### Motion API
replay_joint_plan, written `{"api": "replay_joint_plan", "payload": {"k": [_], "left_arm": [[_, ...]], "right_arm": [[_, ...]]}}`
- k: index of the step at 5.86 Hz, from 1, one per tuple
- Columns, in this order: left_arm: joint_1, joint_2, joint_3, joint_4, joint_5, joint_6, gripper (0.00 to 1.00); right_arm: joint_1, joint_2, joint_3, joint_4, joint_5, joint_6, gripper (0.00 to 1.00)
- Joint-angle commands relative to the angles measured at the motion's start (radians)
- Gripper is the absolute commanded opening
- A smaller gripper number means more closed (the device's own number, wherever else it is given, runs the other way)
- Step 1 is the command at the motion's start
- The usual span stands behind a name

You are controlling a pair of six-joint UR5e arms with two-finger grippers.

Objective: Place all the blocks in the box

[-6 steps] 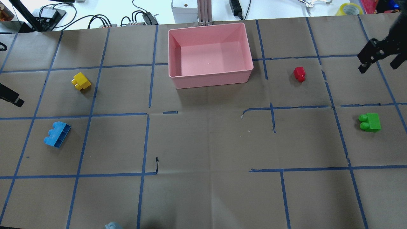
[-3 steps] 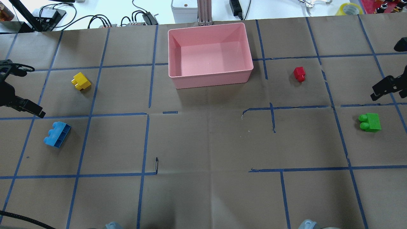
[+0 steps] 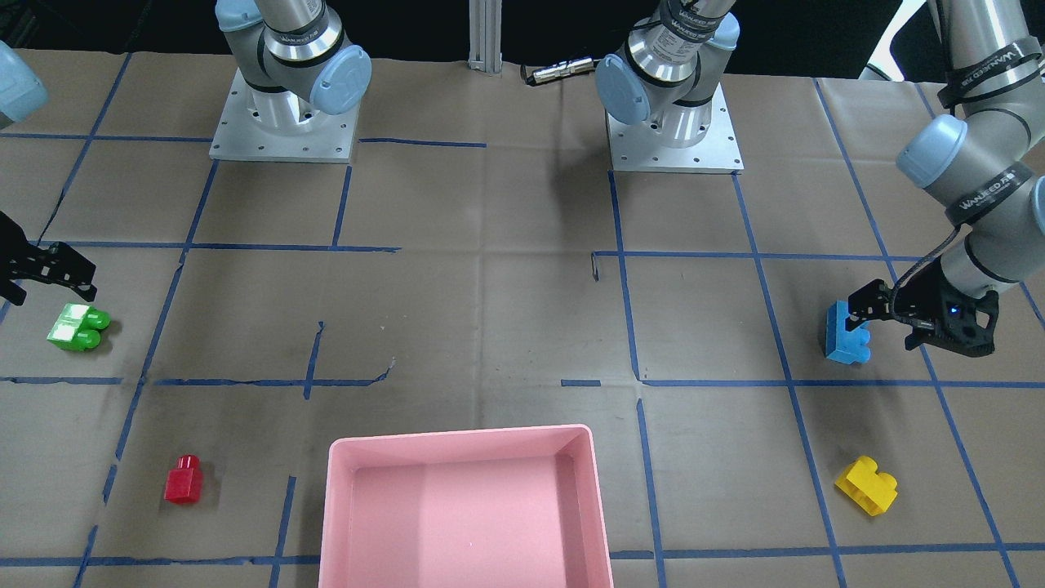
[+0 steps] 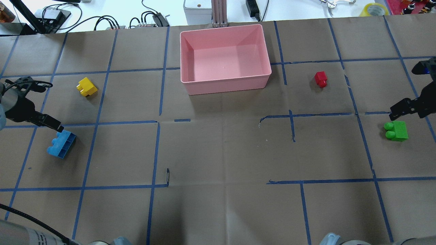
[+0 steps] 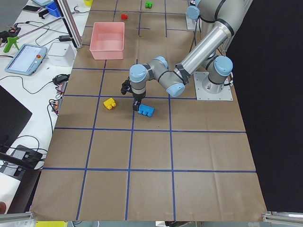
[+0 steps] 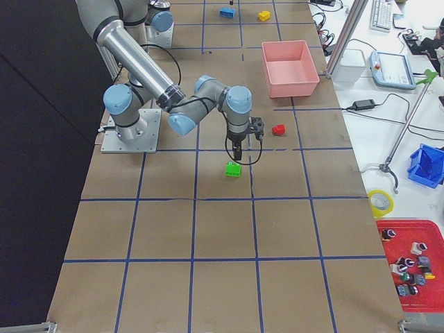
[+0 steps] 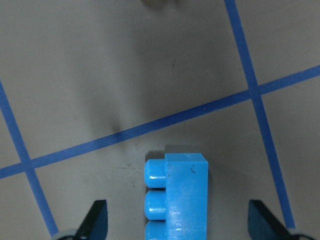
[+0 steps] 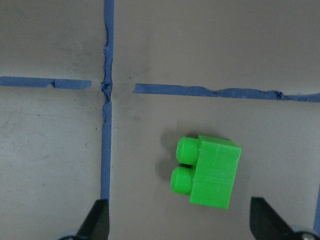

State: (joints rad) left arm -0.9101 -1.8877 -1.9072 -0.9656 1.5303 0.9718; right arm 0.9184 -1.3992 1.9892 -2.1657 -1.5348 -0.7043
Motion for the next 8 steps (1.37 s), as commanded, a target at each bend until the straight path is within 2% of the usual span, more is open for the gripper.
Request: {"api": "replay_joint_plan", "payload": {"k": [1, 2, 4, 5, 6, 7, 8], "left_arm": [[0.002, -0.024, -0.092, 0.121, 0.001, 0.017, 0.98], [0.005, -0.025, -0.143, 0.205, 0.001, 0.034, 0.98], [0.016, -0.024, -0.151, 0.215, 0.004, 0.083, 0.98], [0.014, -0.024, -0.151, 0.217, 0.004, 0.080, 0.93], [0.016, -0.024, -0.150, 0.217, 0.004, 0.082, 0.83], [0.014, -0.024, -0.145, 0.217, 0.007, 0.082, 0.66], [0.014, -0.024, -0.138, 0.217, 0.011, 0.077, 0.45]], "right_arm": [[-0.018, 0.063, 0.054, -0.163, 0.002, -0.001, 1.00], [-0.030, 0.071, 0.092, -0.204, 0.001, -0.004, 1.00], [-0.067, 0.101, 0.109, -0.215, -0.001, -0.007, 1.00], [-0.073, 0.120, 0.109, -0.245, -0.001, -0.009, 1.00], [-0.075, 0.133, 0.109, -0.252, -0.001, -0.009, 0.99], [-0.073, 0.135, 0.108, -0.253, 0.001, -0.008, 0.99], [-0.075, 0.135, 0.103, -0.252, 0.002, -0.006, 0.99]]}}
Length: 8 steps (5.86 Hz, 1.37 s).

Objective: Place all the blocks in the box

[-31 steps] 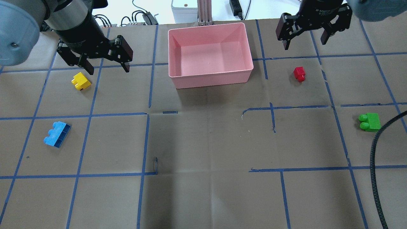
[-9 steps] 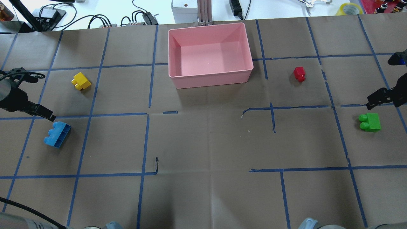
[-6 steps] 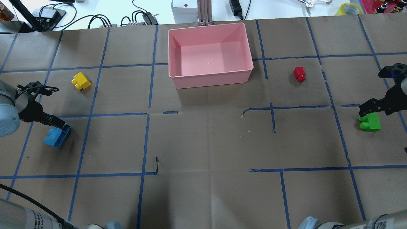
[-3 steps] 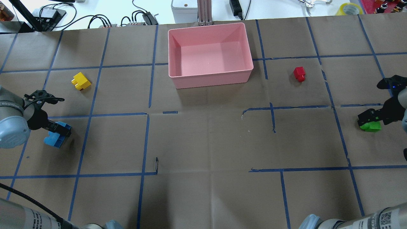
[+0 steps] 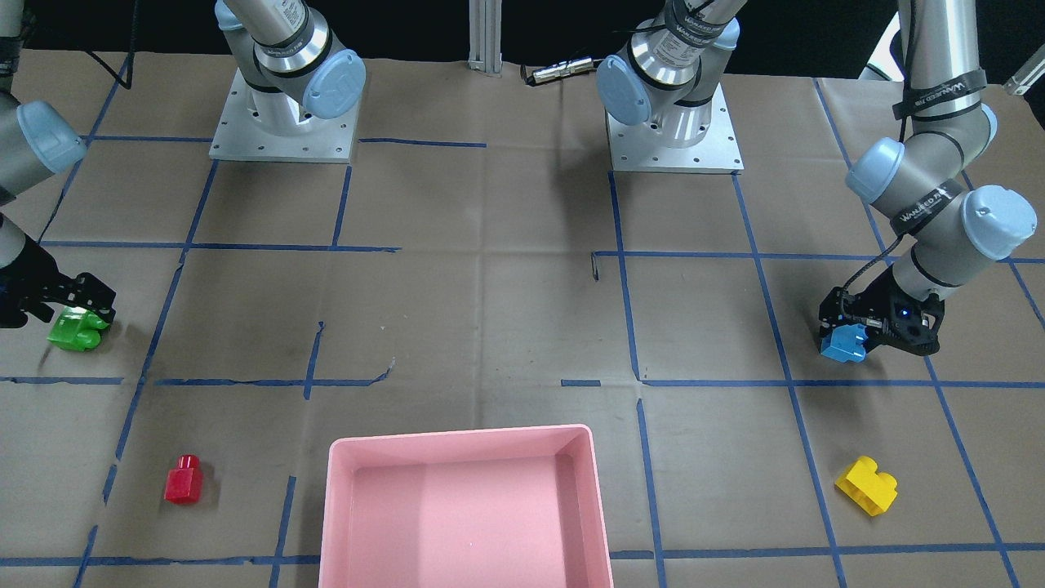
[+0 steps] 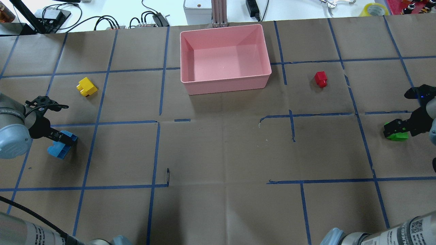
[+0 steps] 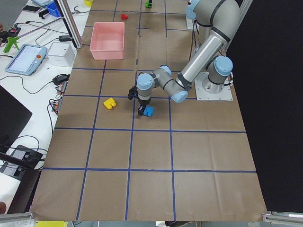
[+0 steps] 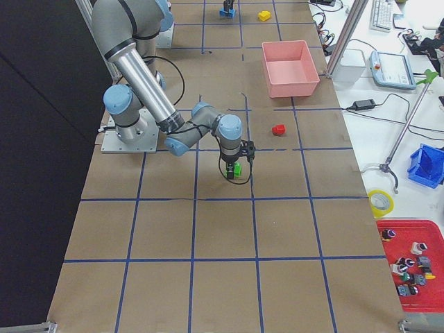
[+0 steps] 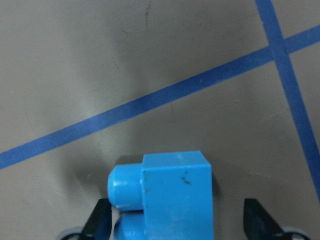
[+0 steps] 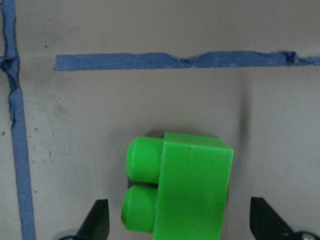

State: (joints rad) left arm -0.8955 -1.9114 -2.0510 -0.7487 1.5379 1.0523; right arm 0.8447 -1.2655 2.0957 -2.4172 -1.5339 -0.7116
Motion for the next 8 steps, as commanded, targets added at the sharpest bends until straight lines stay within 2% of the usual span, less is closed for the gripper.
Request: {"api": "replay_joint_plan", "payload": {"k": [1, 2, 3, 6, 7, 8], "left_arm": [[0.000, 0.000, 0.011, 0.000, 0.007, -0.005, 0.25], [-0.002, 0.012, 0.034, -0.004, 0.016, -0.011, 0.16], [-0.011, 0.041, 0.120, -0.073, 0.016, -0.018, 0.16], [-0.109, 0.089, 0.615, -0.678, 0.015, -0.241, 0.14], [-0.168, 0.074, 0.717, -0.772, 0.013, -0.368, 0.14], [-0.227, 0.061, 0.747, -0.775, 0.011, -0.453, 0.14]], "right_arm": [[0.001, 0.003, -0.009, 0.000, 0.001, 0.003, 0.99], [-0.001, 0.003, -0.014, 0.000, 0.001, 0.003, 0.99], [0.001, 0.005, -0.022, 0.000, 0.003, 0.003, 0.99], [0.002, 0.026, -0.016, -0.038, 0.021, 0.004, 0.99], [0.004, 0.026, -0.011, -0.040, 0.021, 0.004, 0.99], [0.005, 0.026, -0.010, -0.039, 0.021, 0.004, 0.94]]}}
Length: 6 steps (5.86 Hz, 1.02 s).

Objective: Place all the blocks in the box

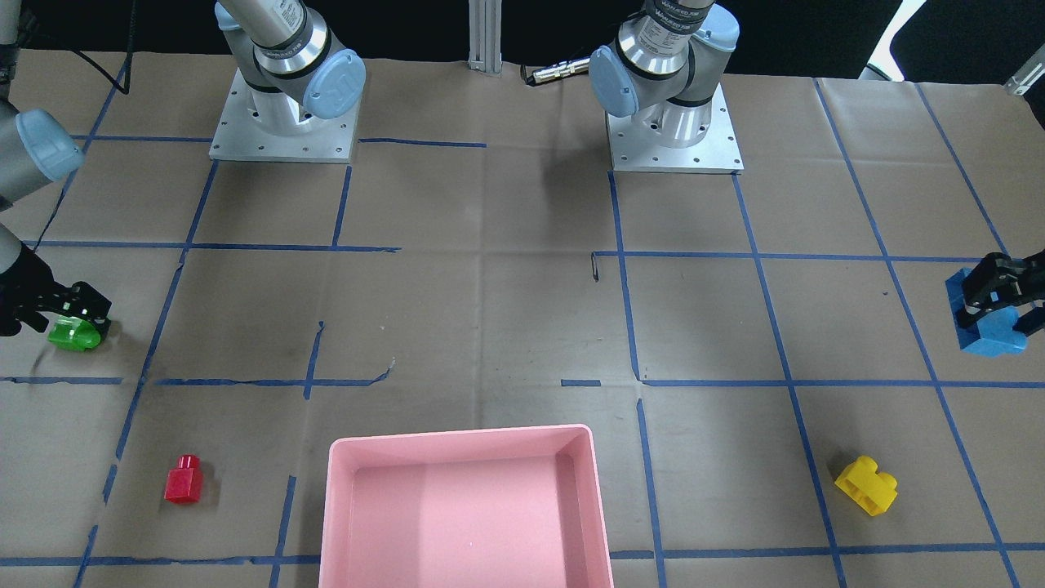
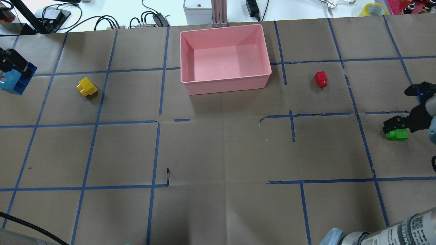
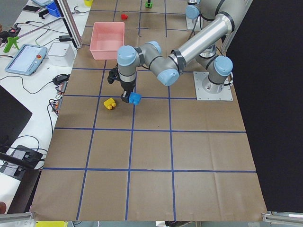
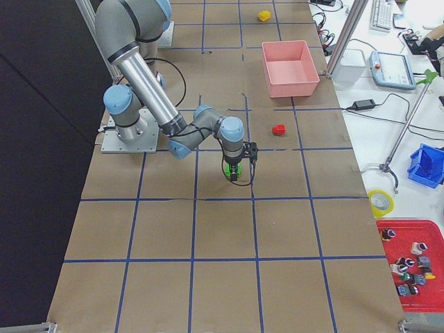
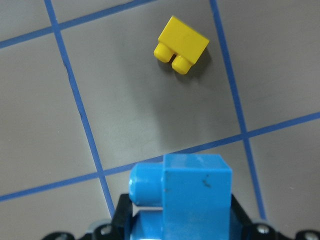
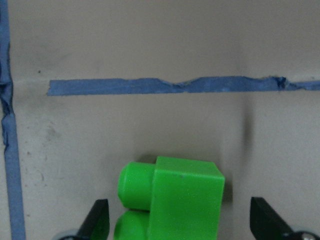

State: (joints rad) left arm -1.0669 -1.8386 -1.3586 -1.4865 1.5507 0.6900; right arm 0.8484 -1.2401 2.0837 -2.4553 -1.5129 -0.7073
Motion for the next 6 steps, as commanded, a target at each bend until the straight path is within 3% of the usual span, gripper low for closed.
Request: {"api": "replay_joint_plan", "payload": {"k": [1, 2, 3, 4, 6], "left_arm": [[-0.135, -0.034, 0.070, -0.032, -0.003, -0.244, 0.14], [-0.231, -0.081, 0.144, -0.035, 0.000, -0.377, 0.14], [-0.333, -0.175, 0.273, -0.055, 0.018, -0.514, 0.14], [-0.431, -0.280, 0.421, -0.070, 0.020, -0.632, 0.14], [-0.566, -0.497, 0.652, -0.071, 0.011, -0.815, 0.14]], "right_arm": [[0.001, 0.001, 0.004, 0.002, -0.006, -0.003, 0.59], [0.003, -0.002, 0.004, 0.009, -0.010, -0.011, 0.30], [0.003, -0.010, -0.008, 0.016, -0.016, -0.033, 0.08], [0.006, -0.036, -0.052, 0.048, -0.019, -0.082, 0.04], [0.012, -0.108, -0.256, 0.326, -0.016, -0.103, 0.04]]}}
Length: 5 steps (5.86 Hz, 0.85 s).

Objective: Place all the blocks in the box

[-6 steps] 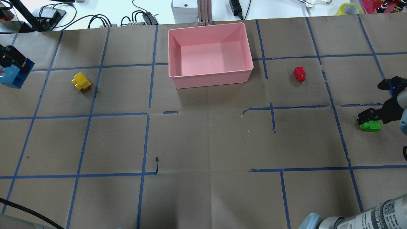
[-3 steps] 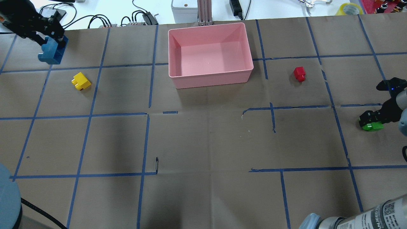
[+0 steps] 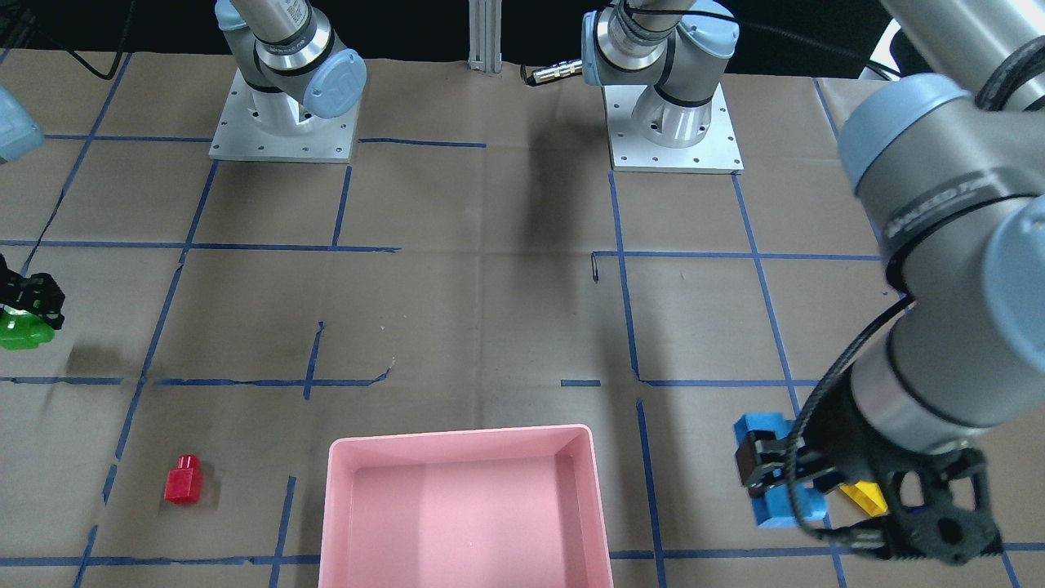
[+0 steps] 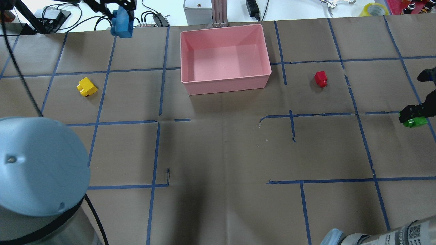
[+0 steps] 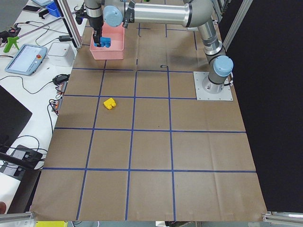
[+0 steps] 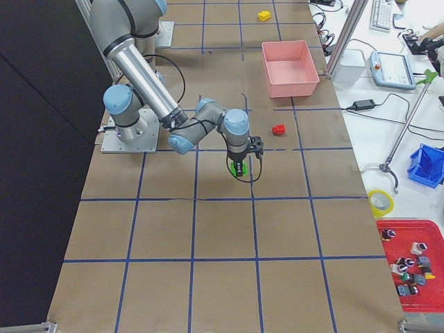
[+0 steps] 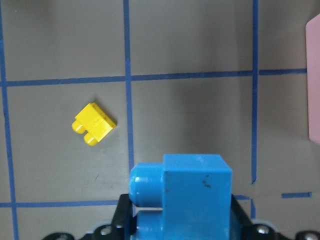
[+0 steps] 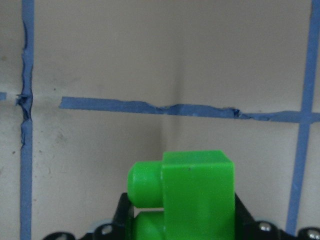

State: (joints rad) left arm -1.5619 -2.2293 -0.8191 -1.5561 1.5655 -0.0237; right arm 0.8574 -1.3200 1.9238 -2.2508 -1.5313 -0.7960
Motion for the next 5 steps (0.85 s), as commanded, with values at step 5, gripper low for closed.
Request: {"api": "replay_joint_plan", "payload": {"k": [5], "left_arm": [[-0.213, -0.323, 0.144, 0.070, -0.009, -0.275, 0.24]], "right_arm": [[0.292, 0.004, -0.422, 0.247, 0.132, -0.201, 0.03]]}}
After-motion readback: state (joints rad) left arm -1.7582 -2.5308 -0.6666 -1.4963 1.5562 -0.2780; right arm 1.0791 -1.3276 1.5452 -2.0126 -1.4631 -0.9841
